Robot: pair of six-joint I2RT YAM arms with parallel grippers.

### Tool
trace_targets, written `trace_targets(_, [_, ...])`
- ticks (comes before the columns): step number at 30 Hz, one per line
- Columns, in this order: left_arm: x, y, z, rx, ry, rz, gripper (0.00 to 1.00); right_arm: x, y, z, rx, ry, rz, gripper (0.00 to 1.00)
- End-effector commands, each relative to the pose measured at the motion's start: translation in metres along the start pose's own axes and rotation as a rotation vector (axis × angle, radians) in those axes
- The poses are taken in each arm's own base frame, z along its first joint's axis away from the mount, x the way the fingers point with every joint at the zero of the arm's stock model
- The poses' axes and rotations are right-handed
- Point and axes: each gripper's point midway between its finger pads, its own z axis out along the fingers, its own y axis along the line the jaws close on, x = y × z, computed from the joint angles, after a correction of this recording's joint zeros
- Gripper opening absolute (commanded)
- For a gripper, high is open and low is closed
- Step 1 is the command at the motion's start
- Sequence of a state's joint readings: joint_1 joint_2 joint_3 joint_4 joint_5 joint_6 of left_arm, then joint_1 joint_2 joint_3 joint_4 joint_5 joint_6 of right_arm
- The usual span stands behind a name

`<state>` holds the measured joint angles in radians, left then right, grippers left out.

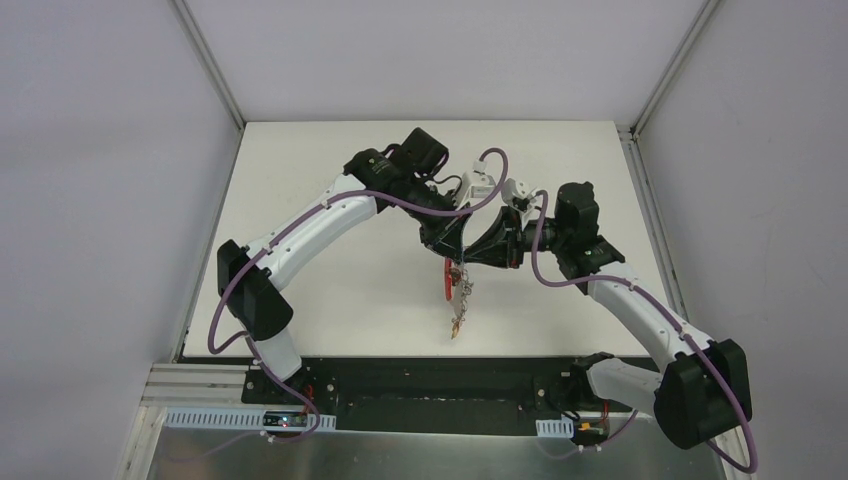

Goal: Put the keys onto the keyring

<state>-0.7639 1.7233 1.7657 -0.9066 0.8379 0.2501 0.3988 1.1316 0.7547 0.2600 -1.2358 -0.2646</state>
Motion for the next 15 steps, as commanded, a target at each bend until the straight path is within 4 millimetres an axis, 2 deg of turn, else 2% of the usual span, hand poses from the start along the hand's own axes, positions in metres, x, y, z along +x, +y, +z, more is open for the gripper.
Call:
trace_targets(1, [-0.025,-0.018,-0.02,0.024,-0.11,0.097,0.0,-0.003,0.006,0.0,-0.042,-0.008,-0.013,0.15])
trace_targets(9, [-0.026,-0.011,-0.023,-0.009,-0.124,0.093,0.0,-0.002,0.007,0.0,-0.055,-0.004,-0.002,0.0])
trace_targets(15, [-0.029,-0.008,-0.026,-0.021,-0.147,0.097,0.0,-0.002,0.005,0.001,-0.052,-0.001,0.003,0.0])
